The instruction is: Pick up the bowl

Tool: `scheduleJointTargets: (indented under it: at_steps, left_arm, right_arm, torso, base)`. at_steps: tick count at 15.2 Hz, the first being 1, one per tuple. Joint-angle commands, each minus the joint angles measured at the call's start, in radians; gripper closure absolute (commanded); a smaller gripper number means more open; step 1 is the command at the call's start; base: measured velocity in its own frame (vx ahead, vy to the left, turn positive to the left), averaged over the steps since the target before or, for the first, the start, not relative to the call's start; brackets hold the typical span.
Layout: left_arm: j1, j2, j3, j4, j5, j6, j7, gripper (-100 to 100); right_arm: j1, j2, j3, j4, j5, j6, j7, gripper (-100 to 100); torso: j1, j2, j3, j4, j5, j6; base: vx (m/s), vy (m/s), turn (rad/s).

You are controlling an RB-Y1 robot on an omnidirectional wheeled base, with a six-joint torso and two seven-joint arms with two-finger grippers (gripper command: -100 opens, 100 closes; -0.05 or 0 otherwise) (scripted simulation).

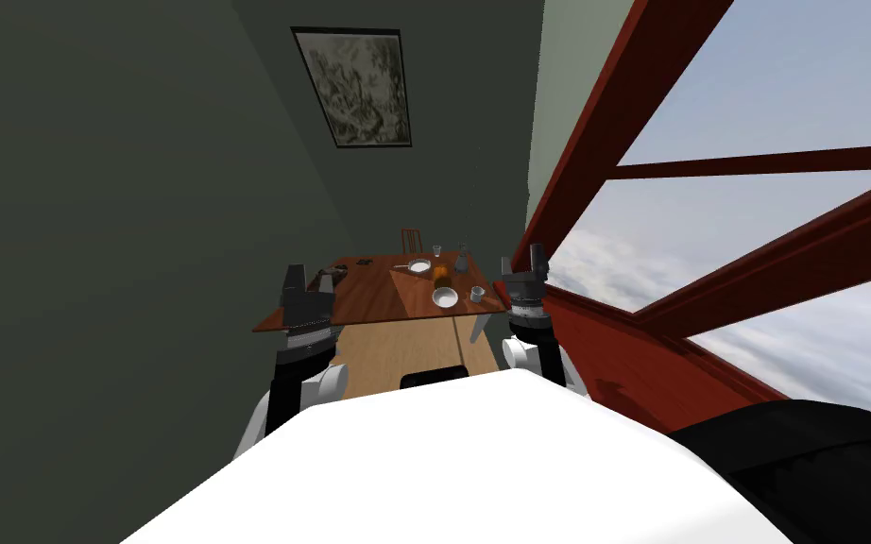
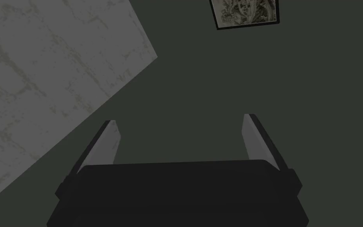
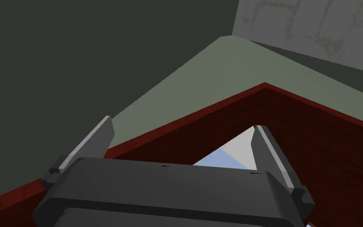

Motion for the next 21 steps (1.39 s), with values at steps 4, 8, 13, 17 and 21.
scheduleJointTargets:
  at_steps: [4, 8, 13, 17, 21]
  left_arm:
    - [0.000, 0.000, 0.000, 0.000, 0.000, 0.000, 0.000, 0]
    - [0.000, 0.000, 0.000, 0.000, 0.000, 0.000, 0.000, 0]
    - [0.000, 0.000, 0.000, 0.000, 0.000, 0.000, 0.000, 0]
    - [0.000, 0.000, 0.000, 0.000, 0.000, 0.000, 0.000, 0]
    - [0.000, 0.000, 0.000, 0.000, 0.000, 0.000, 0.000, 0]
  right_arm:
    - [0.000, -0.089, 0.013, 0.038, 0.036, 0.036, 0.000, -100]
    - [0.002, -0.175, 0.033, 0.090, 0.085, 0.084, -0.001, -100]
    - [0.004, -0.241, 0.050, 0.133, 0.126, 0.124, -0.002, -100]
    - [0.008, -0.335, 0.083, 0.211, 0.199, 0.195, -0.003, -100]
    - [0.012, -0.422, 0.108, 0.268, 0.253, 0.248, -0.004, -100]
  torso:
    - [0.002, -0.001, -0.001, 0.000, 0.000, 0.000]
    - [0.004, -0.003, -0.002, -0.001, 0.001, 0.000]
    - [0.004, -0.002, -0.001, -0.001, 0.001, 0.000]
    - [0.004, -0.003, -0.002, -0.001, 0.001, 0.000]
    - [0.006, -0.004, -0.003, -0.001, 0.001, 0.000]
  base:
    - [0.014, 0.033, 0.079]
    - [0.033, 0.064, 0.127]
    - [0.026, 0.056, 0.098]
    - [0.041, 0.058, 0.151]
    - [0.059, 0.080, 0.157]
